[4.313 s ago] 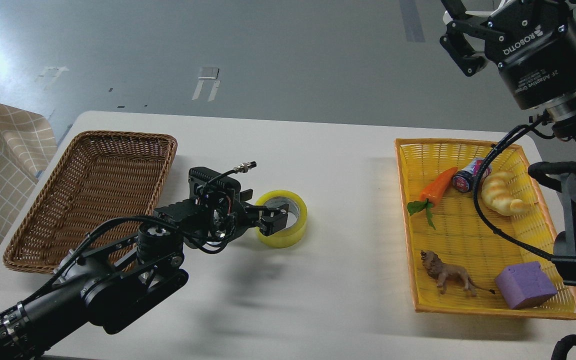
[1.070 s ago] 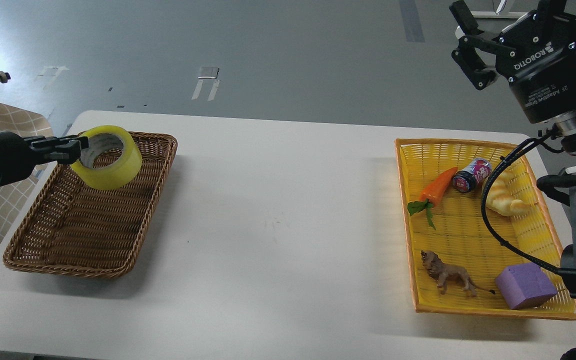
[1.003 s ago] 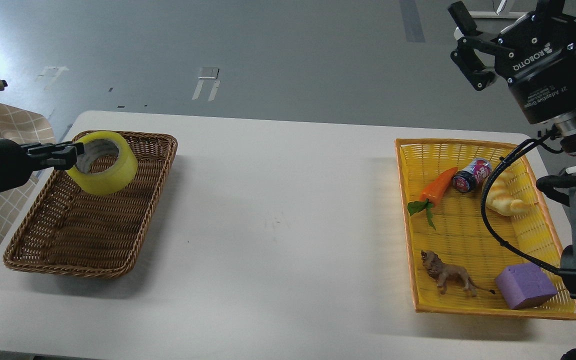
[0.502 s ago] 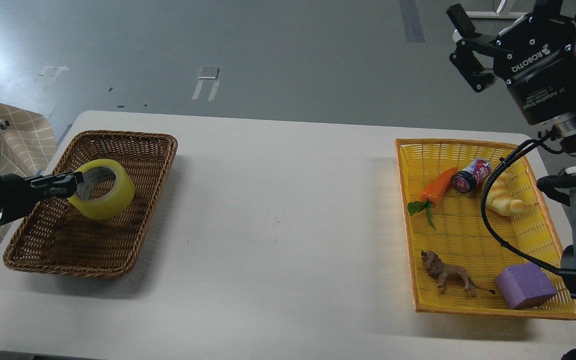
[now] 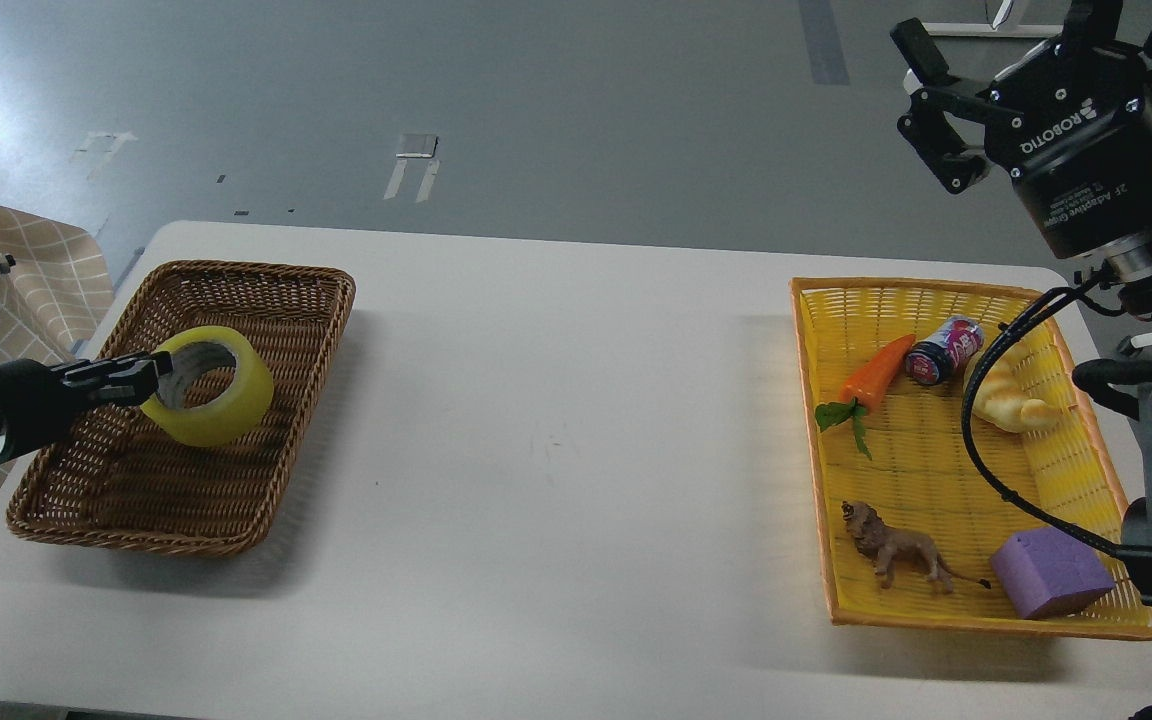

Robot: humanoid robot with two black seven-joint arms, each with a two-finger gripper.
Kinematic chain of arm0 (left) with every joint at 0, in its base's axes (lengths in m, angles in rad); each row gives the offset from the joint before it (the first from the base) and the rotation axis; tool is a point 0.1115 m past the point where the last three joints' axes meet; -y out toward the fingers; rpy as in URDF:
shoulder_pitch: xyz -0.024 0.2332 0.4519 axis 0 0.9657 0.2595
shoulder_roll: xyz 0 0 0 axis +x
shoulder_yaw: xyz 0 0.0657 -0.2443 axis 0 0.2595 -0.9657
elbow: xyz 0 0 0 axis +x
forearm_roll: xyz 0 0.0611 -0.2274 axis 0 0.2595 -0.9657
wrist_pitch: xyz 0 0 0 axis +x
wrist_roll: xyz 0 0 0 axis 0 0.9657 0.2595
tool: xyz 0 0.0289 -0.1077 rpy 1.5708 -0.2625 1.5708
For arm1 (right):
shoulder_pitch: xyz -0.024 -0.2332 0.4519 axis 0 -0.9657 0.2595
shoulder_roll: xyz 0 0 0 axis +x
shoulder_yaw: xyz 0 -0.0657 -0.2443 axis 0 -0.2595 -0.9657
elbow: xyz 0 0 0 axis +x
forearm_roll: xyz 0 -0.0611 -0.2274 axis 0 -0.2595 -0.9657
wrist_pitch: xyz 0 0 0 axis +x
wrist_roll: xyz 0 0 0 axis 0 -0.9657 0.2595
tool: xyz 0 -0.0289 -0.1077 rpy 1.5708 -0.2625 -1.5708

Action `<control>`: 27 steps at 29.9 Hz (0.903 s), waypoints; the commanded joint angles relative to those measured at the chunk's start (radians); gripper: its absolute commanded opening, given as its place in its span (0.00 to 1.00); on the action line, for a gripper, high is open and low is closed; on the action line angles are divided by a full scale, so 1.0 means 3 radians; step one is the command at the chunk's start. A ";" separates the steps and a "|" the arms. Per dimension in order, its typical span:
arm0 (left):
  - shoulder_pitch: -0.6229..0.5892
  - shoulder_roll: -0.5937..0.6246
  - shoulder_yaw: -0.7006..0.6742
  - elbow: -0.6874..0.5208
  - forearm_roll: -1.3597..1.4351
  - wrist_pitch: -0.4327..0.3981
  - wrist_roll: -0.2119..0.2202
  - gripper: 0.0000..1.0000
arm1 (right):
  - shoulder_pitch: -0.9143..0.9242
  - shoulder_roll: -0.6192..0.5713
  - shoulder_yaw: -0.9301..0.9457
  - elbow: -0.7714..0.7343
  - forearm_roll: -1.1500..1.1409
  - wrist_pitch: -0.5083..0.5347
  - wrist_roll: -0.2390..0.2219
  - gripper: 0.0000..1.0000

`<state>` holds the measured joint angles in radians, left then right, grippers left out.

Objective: Place and transfer tape with both arms
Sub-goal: 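Lower the tape roll into the wicker basket and release it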

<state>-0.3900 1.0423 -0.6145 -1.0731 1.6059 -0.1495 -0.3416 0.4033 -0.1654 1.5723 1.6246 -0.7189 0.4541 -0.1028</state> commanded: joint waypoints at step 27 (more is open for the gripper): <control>-0.0311 -0.0298 -0.0794 -0.1468 -0.2749 0.0145 -0.0339 0.98 | -0.0030 0.0025 -0.0040 -0.0057 -0.0216 0.0000 0.0005 1.00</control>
<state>-0.4917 1.0084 -0.7947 -1.3979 0.8736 -0.1291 -0.4411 0.3912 -0.1643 1.5712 1.6103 -0.7375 0.4539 -0.1016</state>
